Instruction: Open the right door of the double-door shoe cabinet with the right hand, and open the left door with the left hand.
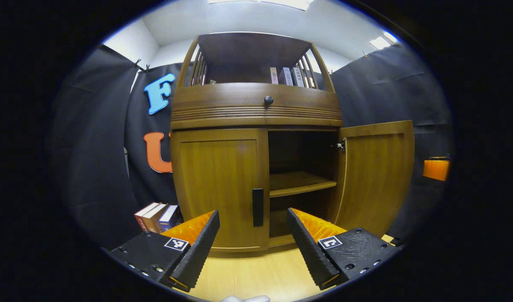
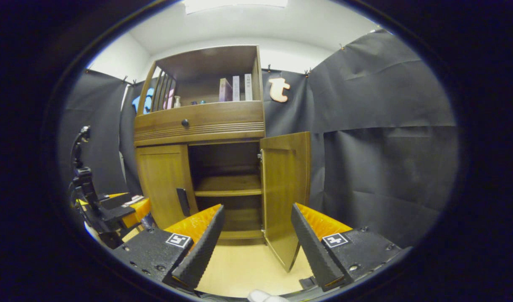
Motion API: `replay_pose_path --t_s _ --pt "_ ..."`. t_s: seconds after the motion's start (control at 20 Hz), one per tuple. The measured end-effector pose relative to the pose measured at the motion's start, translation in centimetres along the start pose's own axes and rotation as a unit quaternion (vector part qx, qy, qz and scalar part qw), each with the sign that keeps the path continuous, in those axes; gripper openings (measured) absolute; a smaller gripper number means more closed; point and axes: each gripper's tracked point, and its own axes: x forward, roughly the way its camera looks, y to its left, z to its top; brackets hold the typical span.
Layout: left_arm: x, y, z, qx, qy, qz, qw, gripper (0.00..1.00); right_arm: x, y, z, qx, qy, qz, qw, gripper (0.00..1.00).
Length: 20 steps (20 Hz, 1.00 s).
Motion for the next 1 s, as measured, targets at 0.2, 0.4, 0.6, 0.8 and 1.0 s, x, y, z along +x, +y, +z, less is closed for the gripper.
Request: replay_pose_path --t_s 0.2,0.4,0.6,0.8,1.0 --pt "5.3 -0.6 -1.4 -0.001 -0.011 -0.008 1.000 0.96 -0.6 -0.1 0.2 -0.018 0.009 -0.025 0.999 0.99" --pt "10.4 -1.4 -3.5 -0.005 -0.011 -0.018 1.000 0.96 -0.5 -1.2 0.4 -0.030 0.016 -0.054 0.998 0.99" --pt "14.7 -1.3 -4.7 -0.004 -0.011 -0.009 1.000 0.96 -0.4 -2.3 0.7 -0.040 0.023 -0.085 0.995 0.99" --pt "17.6 -1.2 -5.6 0.002 -0.008 -0.006 1.000 0.95 -0.3 -2.1 1.1 -0.049 0.021 -0.096 0.994 0.99" --pt "18.7 -1.1 -6.0 0.004 -0.007 0.002 1.000 0.79 0.0 -1.3 0.8 -0.053 0.024 -0.092 0.994 1.00"
